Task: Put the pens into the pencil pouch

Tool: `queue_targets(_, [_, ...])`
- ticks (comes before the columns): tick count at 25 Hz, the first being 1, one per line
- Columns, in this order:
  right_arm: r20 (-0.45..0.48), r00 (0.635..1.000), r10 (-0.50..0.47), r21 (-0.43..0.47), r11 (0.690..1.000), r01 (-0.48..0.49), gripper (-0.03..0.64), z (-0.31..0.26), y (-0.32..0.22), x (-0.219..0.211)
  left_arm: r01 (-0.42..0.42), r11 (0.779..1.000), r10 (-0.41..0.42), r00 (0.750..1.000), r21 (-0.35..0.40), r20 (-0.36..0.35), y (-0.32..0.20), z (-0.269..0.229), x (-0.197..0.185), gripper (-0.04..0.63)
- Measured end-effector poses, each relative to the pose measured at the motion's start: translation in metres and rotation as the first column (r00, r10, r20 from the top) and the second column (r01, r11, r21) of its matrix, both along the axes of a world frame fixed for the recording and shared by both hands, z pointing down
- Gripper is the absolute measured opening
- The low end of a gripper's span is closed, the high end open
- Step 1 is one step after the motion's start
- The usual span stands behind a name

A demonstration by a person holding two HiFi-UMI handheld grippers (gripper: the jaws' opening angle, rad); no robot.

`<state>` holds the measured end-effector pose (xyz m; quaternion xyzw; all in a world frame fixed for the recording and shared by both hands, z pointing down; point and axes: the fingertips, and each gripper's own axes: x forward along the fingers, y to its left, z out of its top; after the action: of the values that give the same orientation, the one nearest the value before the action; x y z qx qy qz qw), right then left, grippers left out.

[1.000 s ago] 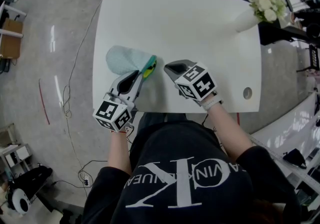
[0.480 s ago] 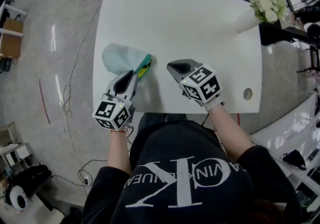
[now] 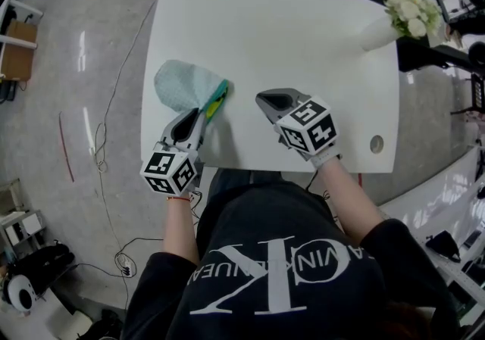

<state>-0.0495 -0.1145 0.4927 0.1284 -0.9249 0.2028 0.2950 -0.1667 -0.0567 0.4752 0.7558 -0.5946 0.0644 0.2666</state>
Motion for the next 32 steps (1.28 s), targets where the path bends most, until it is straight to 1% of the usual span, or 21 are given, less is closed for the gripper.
queue_targets(5, [0.006,1.0,-0.002,-0.003,1.0,0.002,0.009,0.0,0.001,-0.004,-0.004,1.0,0.004,1.0,-0.012,-0.021,0.002,0.003,0.0,0.049])
queue_targets(11, [0.015,1.0,0.005,-0.004,1.0,-0.005,0.009,-0.002,0.001,-0.003,0.005,1.0,-0.005,0.999,-0.002,-0.045,0.004,0.001,-0.002,0.049])
queue_targets(18, [0.047,0.998,0.04,0.01,0.999,-0.041,0.009,-0.011,-0.002,0.001,0.064,0.997,-0.063,0.998,0.031,-0.02,0.008,-0.01,-0.018,0.045])
queue_targets(22, [0.073,0.996,0.058,0.034,0.998,-0.06,0.009,-0.019,-0.007,0.003,0.097,0.993,-0.098,0.995,0.059,0.013,0.009,-0.017,-0.027,0.012])
queue_targets(32, [0.175,0.979,0.108,0.121,0.984,-0.13,0.009,-0.054,-0.028,0.008,0.165,0.973,-0.181,0.979,0.16,0.092,0.006,-0.05,-0.049,0.003])
